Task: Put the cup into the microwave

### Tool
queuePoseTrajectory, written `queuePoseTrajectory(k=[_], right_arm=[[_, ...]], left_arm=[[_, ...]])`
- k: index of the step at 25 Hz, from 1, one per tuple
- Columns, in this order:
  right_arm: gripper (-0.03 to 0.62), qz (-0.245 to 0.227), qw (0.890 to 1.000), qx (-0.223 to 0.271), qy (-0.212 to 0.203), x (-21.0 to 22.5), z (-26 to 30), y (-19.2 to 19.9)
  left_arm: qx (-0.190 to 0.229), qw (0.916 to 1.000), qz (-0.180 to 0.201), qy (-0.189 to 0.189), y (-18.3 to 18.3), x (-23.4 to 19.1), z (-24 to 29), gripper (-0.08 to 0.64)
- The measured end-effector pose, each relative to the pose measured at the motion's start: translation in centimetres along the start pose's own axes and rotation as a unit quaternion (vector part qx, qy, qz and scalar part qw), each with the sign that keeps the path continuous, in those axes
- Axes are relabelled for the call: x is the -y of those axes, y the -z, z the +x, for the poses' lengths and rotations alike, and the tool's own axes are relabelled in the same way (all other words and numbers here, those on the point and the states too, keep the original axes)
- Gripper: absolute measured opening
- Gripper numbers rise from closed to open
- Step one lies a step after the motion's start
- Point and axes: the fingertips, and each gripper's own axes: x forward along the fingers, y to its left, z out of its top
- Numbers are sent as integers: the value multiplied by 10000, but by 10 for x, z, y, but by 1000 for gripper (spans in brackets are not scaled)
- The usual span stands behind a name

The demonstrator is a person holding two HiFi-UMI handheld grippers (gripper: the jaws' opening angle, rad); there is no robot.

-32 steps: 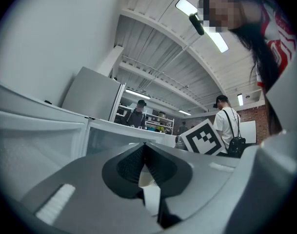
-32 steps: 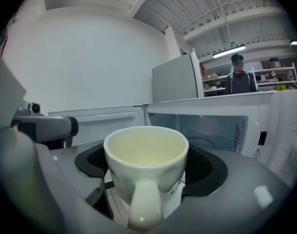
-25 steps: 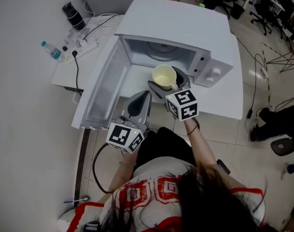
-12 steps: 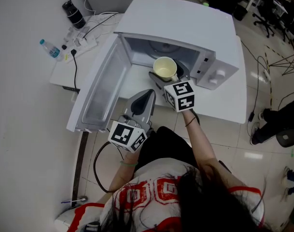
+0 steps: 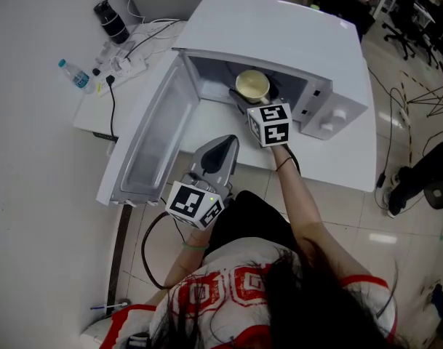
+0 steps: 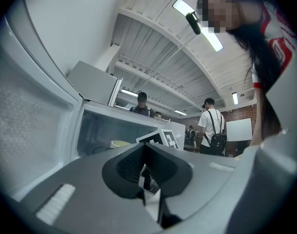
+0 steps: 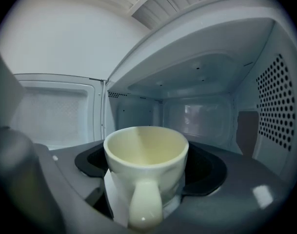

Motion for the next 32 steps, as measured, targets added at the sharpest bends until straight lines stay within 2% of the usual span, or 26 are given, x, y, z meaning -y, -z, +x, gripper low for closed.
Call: queuePoseTrajectory(k=[17, 22, 26, 32], right_arm=[[445, 52, 9994, 17, 337, 33, 39, -11], [446, -189, 9989, -176, 379, 32, 50, -10], [446, 91, 9990, -200, 380, 35, 54, -11], [448, 2, 9990, -266, 356, 31, 54, -8]], left_arm=[[-63, 10000, -36, 55, 2, -9, 9, -11], [-74, 10000, -65, 3, 5, -14, 10, -11], [-76, 9999, -94, -30, 5, -17, 11, -11], [-69, 9999, -111, -41, 3, -17, 11, -11]])
